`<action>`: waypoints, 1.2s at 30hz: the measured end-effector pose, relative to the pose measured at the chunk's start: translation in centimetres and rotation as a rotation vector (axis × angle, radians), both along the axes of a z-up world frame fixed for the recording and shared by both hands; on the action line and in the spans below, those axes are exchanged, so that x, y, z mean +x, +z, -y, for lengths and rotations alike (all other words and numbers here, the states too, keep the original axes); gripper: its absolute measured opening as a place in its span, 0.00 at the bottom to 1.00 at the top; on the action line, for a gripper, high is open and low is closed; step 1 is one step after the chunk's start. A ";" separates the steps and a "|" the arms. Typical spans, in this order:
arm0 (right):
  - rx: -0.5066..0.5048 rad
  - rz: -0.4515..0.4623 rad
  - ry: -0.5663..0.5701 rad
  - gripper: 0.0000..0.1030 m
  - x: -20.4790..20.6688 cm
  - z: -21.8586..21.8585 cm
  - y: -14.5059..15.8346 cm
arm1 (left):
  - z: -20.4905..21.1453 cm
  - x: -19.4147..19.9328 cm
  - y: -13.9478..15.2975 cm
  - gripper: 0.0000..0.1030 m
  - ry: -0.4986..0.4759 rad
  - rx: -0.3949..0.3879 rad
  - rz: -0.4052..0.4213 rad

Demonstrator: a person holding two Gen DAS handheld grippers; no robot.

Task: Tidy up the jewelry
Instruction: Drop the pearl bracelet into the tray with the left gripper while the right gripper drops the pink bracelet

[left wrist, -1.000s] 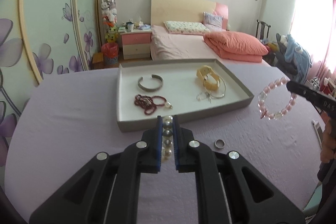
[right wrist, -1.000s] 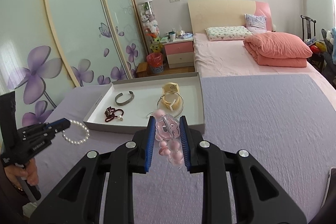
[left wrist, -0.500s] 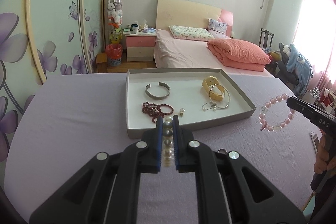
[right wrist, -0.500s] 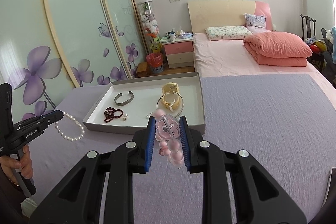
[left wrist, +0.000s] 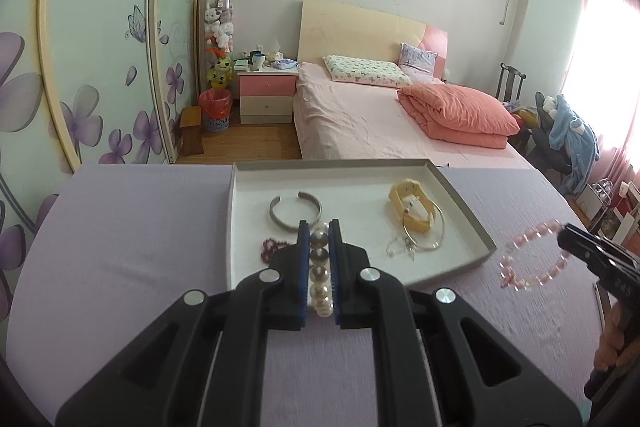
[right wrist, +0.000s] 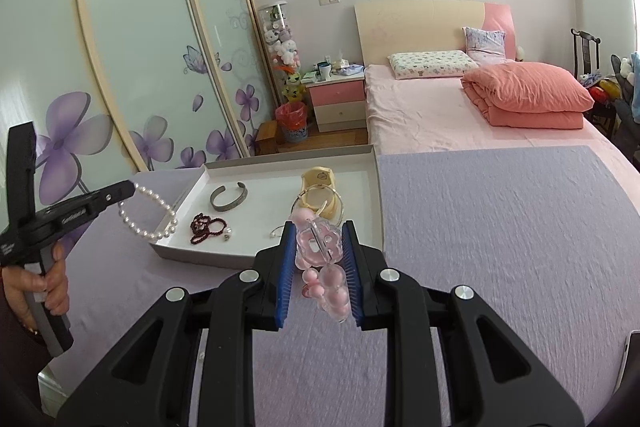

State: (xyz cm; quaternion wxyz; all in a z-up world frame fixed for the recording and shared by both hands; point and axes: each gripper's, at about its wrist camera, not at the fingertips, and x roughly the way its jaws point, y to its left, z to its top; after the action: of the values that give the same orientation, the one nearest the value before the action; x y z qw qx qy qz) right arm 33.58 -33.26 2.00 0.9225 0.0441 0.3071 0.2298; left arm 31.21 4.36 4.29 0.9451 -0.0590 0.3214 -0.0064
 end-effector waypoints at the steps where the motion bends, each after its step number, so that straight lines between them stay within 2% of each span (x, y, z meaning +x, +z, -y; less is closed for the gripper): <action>1: 0.000 -0.001 -0.002 0.23 0.2 0.1 0.0 | 0.0 0.6 -0.1 0.09 0.001 -0.001 -0.003; 12: -0.012 -0.033 0.006 0.23 2.9 -0.2 -1.7 | 0.5 6.9 -2.8 0.09 0.012 0.005 -0.039; 16: -0.014 -0.041 0.012 0.23 3.2 -0.5 -1.9 | 0.2 8.3 -4.4 0.10 0.030 0.001 -0.086; 18: -0.014 -0.044 0.014 0.23 3.3 -0.5 -2.0 | -0.4 8.4 -5.0 0.18 0.031 -0.035 -0.099; 19: -0.014 -0.045 0.014 0.23 3.4 -0.5 -2.1 | -0.7 8.3 -5.2 0.28 0.036 -0.039 -0.101; 20: -0.014 -0.045 0.014 0.23 3.4 -0.6 -2.1 | -0.9 8.1 -5.2 0.32 0.042 -0.039 -0.099; 23: -0.015 -0.044 0.017 0.23 3.4 -0.9 -1.9 | -1.4 7.5 -5.0 0.33 0.049 -0.037 -0.094; 27: -0.019 -0.030 0.023 0.23 3.2 -1.3 -1.5 | -2.2 6.0 -4.5 0.44 0.059 -0.043 -0.076; 36: -0.033 -0.009 0.042 0.23 4.3 -4.1 -0.4 | -3.2 2.9 -4.4 0.54 0.050 -0.035 -0.068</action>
State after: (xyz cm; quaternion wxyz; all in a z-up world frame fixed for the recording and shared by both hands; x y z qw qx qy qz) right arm 37.89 -29.20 1.59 0.9167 0.0233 0.3158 0.2437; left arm 34.15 7.53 -0.12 0.9323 -0.0840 0.3517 0.0137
